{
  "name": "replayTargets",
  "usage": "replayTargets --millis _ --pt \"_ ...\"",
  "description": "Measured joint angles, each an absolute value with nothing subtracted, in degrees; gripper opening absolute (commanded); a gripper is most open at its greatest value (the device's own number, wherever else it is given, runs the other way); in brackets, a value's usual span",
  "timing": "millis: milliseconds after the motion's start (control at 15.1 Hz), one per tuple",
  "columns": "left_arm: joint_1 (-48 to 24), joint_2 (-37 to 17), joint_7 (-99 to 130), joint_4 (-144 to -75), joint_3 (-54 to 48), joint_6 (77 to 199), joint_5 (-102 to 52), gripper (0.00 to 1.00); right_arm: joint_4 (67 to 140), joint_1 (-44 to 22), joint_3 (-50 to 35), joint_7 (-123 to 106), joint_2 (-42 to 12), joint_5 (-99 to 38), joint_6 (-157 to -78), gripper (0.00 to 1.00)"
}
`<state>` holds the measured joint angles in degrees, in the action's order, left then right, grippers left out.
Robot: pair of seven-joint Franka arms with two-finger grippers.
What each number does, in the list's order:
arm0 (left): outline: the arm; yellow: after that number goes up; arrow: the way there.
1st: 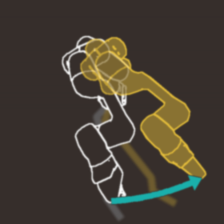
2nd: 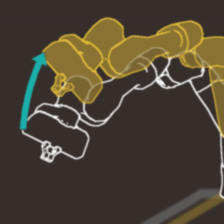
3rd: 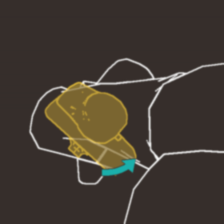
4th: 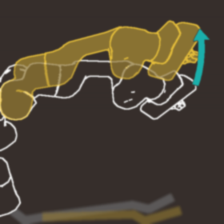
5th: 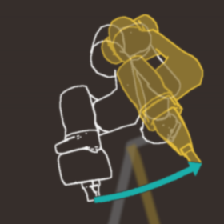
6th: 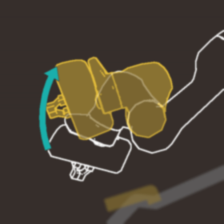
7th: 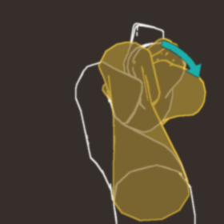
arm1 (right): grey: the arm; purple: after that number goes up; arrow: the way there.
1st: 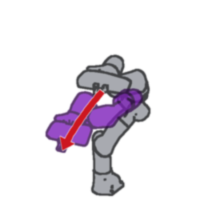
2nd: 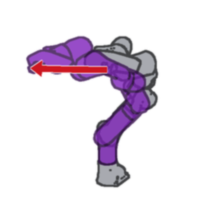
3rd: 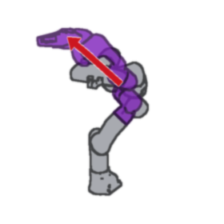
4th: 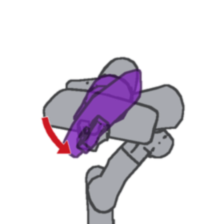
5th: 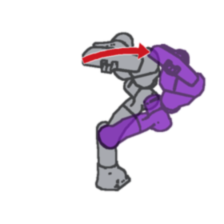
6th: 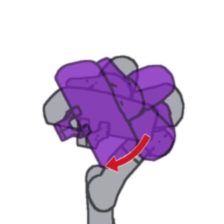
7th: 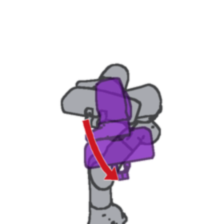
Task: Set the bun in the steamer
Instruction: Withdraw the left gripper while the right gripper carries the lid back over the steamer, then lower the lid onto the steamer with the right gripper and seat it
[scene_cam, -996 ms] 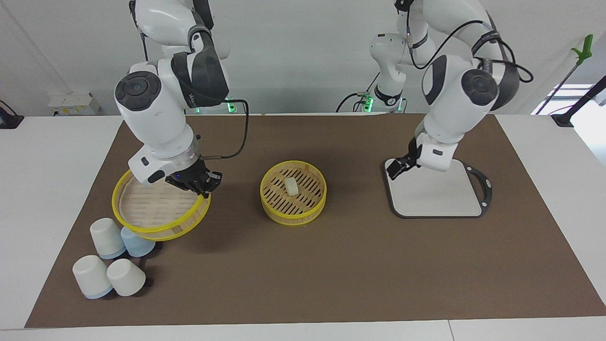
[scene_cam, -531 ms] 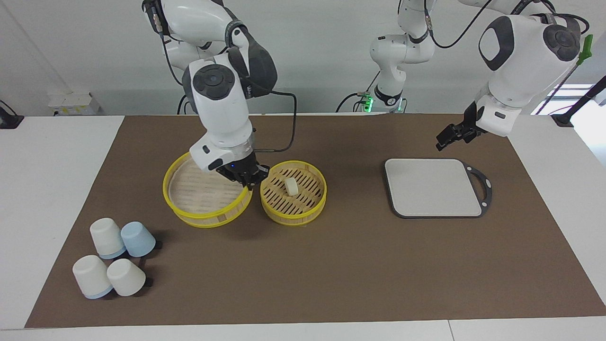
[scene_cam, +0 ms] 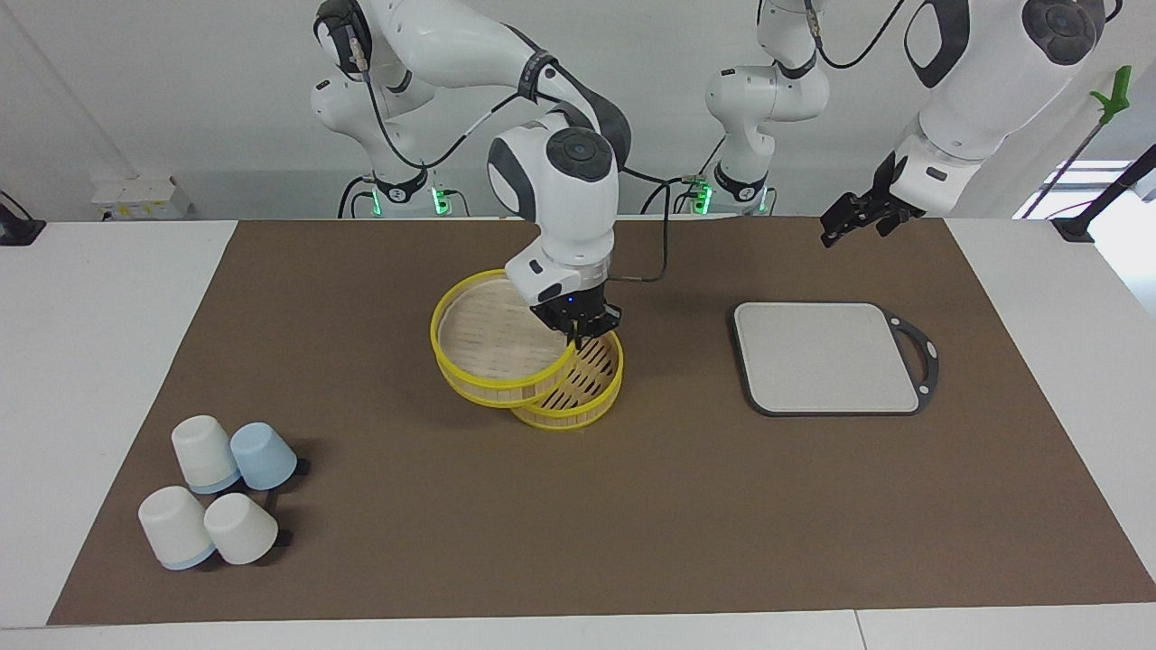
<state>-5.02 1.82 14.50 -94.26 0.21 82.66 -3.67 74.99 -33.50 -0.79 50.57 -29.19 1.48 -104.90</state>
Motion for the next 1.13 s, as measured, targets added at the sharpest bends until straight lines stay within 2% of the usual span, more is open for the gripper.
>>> replayTargets --millis 730,1129 --pt "-2.6 1.6 8.3 -96.1 -0.8 87.7 -1.8 1.00 77.1 -36.7 -0.8 55.7 -32.1 1.5 -111.2 0.00" --pt "-1.8 0.5 8.2 -96.1 -2.7 87.9 -1.4 1.00 77.5 -36.7 -0.8 55.8 -32.1 1.5 -111.5 0.00"
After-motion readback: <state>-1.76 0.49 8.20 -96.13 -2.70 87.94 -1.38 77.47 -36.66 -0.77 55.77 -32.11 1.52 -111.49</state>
